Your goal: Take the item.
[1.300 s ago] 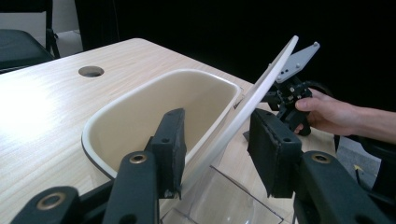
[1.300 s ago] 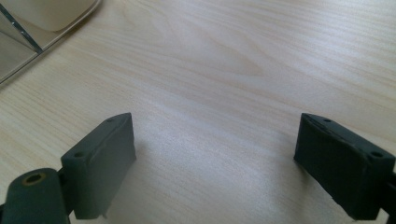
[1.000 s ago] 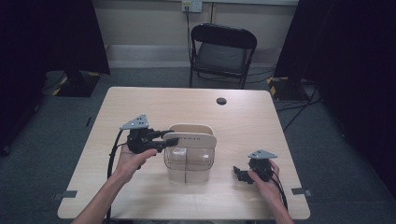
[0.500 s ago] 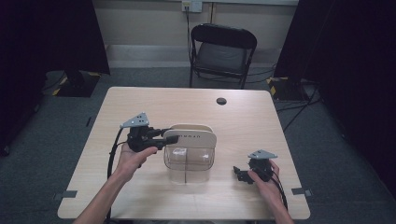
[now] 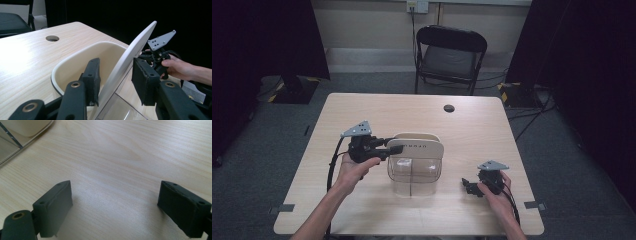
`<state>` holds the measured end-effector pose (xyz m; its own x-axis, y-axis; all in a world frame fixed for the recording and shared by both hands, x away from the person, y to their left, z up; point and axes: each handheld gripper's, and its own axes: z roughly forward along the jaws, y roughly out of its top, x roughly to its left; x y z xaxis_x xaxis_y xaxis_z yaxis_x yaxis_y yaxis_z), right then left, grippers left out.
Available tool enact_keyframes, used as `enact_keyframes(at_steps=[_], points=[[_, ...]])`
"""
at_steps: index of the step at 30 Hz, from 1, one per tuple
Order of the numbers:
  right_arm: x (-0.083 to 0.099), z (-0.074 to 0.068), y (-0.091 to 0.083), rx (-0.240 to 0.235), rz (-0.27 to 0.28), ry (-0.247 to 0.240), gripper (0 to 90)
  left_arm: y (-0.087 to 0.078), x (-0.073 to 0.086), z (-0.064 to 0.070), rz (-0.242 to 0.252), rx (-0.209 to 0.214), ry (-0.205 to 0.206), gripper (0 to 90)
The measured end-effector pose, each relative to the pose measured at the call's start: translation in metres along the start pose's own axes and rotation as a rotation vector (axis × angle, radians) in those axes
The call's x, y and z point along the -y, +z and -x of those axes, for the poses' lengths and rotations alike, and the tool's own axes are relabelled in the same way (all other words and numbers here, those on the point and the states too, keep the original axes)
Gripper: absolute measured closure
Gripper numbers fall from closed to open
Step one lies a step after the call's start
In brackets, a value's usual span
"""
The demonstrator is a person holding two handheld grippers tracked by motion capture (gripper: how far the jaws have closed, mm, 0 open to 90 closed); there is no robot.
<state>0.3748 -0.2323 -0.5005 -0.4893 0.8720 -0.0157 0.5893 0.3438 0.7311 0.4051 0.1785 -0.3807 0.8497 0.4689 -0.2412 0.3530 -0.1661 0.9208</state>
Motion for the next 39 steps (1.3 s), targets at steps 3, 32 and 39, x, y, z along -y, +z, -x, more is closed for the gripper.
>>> enact_keyframes(at_steps=[3, 32, 39], points=[[0.0, -0.0001, 0.0, -0.001, -0.001, 0.001, 11.4, 0.0001, 0.0001, 0.0, 0.001, 0.001, -0.002, 58.3], [0.0, 0.0, 0.0, 0.0, 0.0, 0.0, 11.4, 0.0005, 0.0001, 0.0005, 0.004, 0.0, 0.003, 58.1], [0.0, -0.0001, 0.0, -0.001, -0.001, 0.001, 11.4, 0.0006, 0.0001, 0.0002, 0.005, 0.002, 0.0, 58.1]])
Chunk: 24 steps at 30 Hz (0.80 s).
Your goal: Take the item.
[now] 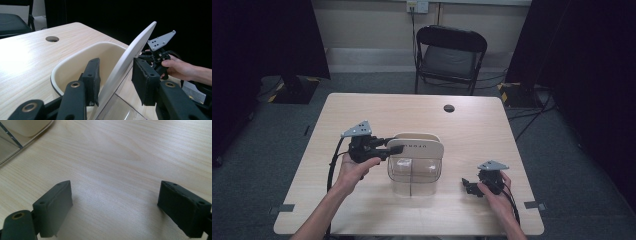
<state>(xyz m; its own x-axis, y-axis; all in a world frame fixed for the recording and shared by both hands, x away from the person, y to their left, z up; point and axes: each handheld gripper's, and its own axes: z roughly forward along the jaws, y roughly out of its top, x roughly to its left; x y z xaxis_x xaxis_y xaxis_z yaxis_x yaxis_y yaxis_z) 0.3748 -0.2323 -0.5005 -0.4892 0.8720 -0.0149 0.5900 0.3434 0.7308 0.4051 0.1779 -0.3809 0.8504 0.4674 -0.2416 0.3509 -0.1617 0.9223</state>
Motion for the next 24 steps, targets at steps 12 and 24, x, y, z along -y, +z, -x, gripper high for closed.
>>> enact_keyframes(at_steps=[12, 24], points=[[0.0, 0.0, 0.0, 0.0, 0.0, 0.0, 11.4, 0.0, -0.0002, -0.0006, -0.001, 0.001, 0.004, 58.3], [0.0, 0.0, 0.0, 0.0, 0.0, 0.0, 11.4, 0.0004, -0.0003, -0.0006, -0.002, 0.001, 0.008, 58.2]])
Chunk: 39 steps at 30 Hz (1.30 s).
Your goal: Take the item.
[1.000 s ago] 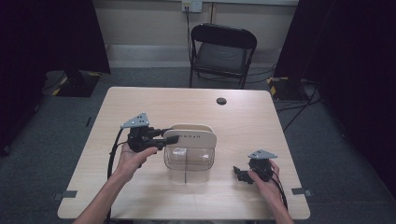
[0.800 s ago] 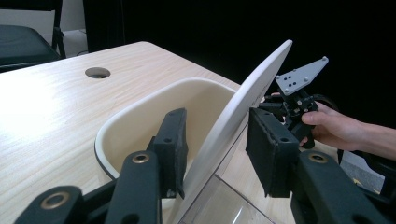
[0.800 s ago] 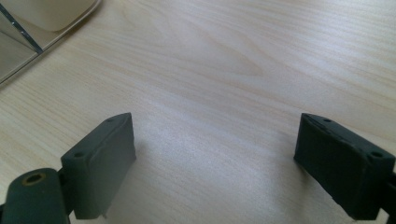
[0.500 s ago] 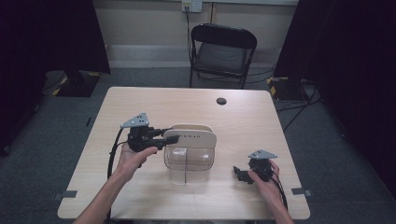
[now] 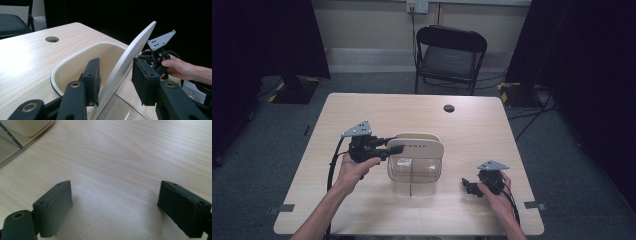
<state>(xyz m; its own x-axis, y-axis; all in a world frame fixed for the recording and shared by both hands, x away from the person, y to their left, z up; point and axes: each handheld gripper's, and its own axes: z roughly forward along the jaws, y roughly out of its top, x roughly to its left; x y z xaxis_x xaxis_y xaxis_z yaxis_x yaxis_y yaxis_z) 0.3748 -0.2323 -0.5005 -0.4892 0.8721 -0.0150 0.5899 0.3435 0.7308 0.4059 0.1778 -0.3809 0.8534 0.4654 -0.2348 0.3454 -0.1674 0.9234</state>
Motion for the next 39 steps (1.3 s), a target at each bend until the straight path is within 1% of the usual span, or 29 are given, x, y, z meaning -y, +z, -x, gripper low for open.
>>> enact_keyframes(at_steps=[4, 8, 25, 29, 39], points=[[0.0, 0.0001, 0.0, 0.0, 0.001, -0.001, 11.4, 0.0001, -0.0001, -0.0007, 0.0, 0.003, 0.004, 58.2], [0.0, 0.0, 0.0, 0.0, 0.0, 0.0, 11.4, 0.0006, 0.0, -0.0003, 0.004, 0.005, -0.003, 58.3], [0.0, 0.0, 0.0001, 0.0, 0.001, 0.0, 11.4, 0.0011, -0.0002, -0.0002, 0.006, 0.006, -0.009, 58.1], [0.0, 0.0, 0.0, 0.0, 0.0, 0.0, 11.4, 0.0009, -0.0002, -0.0007, 0.001, 0.003, -0.002, 58.1], [0.0, 0.0, 0.0, 0.0, 0.0, 0.0, 11.4, 0.0014, -0.0004, -0.0002, 0.004, 0.004, -0.005, 58.0]])
